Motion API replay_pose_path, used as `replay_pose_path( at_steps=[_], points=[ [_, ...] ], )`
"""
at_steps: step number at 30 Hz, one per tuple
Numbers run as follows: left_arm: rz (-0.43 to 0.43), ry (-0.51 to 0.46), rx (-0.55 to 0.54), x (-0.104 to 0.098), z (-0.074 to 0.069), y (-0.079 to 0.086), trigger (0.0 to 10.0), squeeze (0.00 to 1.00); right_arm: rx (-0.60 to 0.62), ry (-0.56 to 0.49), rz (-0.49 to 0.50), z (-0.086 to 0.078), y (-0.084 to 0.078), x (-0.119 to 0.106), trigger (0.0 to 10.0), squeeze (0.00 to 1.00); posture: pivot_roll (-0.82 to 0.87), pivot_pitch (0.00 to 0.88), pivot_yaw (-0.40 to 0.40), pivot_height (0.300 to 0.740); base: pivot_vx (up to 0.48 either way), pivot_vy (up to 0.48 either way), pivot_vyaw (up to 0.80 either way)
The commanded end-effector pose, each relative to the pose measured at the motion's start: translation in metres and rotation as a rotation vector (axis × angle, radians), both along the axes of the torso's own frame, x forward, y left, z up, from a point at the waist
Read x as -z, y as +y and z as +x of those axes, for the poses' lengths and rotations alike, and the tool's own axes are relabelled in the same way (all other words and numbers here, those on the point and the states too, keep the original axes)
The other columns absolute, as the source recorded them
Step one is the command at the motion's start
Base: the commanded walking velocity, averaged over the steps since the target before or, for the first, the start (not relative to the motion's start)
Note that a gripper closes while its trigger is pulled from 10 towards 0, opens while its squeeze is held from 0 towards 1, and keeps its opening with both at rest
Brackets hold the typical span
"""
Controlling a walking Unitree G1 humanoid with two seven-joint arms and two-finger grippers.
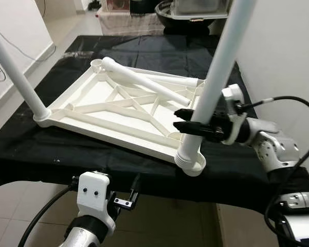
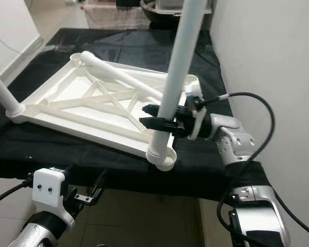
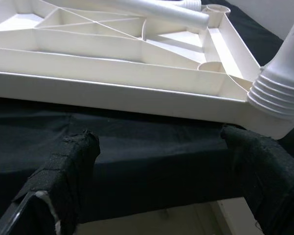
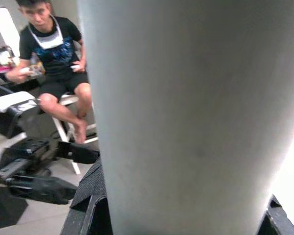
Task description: Building children table
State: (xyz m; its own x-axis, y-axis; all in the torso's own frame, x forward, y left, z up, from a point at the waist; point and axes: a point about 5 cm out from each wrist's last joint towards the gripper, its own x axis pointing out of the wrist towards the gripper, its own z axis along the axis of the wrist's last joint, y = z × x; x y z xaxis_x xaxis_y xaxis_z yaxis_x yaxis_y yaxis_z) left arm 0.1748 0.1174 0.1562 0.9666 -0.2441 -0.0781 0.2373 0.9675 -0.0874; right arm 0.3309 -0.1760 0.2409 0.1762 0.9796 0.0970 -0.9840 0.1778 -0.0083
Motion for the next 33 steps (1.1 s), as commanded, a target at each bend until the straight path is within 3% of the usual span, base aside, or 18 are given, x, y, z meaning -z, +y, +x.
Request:
replay_pose_path(
  at_steps=[1,19,25,33],
  points=[
    [0.010,0.017,-0.003,0.002,-0.001,0.002,10.0,0.00,-0.010,0.025,-0.015,0.000,-0.001,0.008,10.0,0.00,0.15,0.214,-0.002,0.740,0.000,0.000,0.00],
    [0.030,0.009,-0.009,0.000,0.001,0.002,10.0,0.00,-0.079,0.005,-0.133,0.002,0.004,0.021,10.0,0.00,0.16,0.200,-0.011,0.740,0.000,0.000,0.00],
    [0.034,0.013,-0.007,0.000,0.001,0.000,10.0,0.00,-0.046,0.004,-0.234,0.007,0.000,0.032,10.0,0.00,0.15,0.208,-0.013,0.740,0.000,0.000,0.00],
    [0.034,0.015,-0.005,-0.001,0.000,-0.001,10.0,0.00,0.010,-0.021,-0.261,0.015,0.003,0.034,10.0,0.00,0.15,0.217,-0.019,0.740,0.000,0.000,0.00]
  ],
)
